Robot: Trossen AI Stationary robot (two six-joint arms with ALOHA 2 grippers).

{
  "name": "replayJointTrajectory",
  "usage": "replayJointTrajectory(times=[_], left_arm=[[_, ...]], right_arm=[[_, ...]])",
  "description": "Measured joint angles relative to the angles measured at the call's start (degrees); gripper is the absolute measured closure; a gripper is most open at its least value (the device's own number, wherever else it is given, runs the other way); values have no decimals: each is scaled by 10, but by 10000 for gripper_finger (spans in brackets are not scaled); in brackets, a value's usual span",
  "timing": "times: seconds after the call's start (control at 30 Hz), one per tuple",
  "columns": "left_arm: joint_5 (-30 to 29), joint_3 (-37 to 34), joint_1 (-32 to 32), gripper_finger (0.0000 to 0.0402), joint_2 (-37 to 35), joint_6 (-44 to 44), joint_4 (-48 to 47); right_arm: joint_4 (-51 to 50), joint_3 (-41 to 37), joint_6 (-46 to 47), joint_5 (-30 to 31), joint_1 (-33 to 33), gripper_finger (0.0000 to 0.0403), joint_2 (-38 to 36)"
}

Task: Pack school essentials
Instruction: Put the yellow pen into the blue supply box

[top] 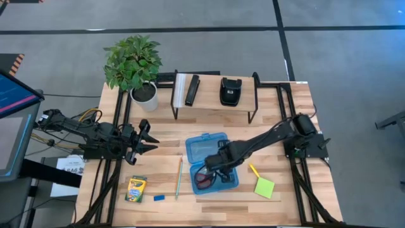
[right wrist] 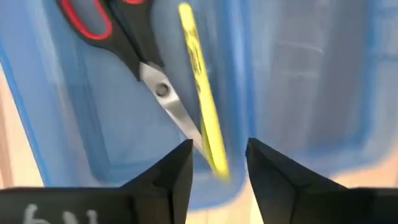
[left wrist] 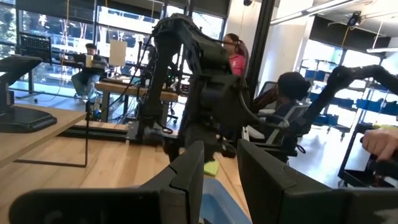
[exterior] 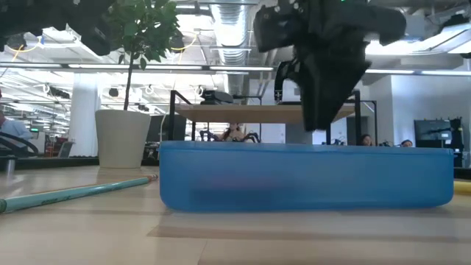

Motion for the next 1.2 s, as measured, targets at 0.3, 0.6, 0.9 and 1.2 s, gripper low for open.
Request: replayJointTrajectory(times=[0.3, 0.6, 0.9, 1.2], left_arm=[[3, 0, -4, 315, 0, -7, -1], [-13, 0, -24, 315, 0, 1, 9], [-17, 0, -24, 315, 0, 1, 11], [-17, 0, -25, 315, 0, 1, 3]], right_arm=[[-53, -49, 204, 54, 64, 228, -94], [19, -246, 478, 47, 150, 221, -198], [89, -352, 582, -6, 162, 193, -209], [156, -402, 585, -29, 143, 168, -195]])
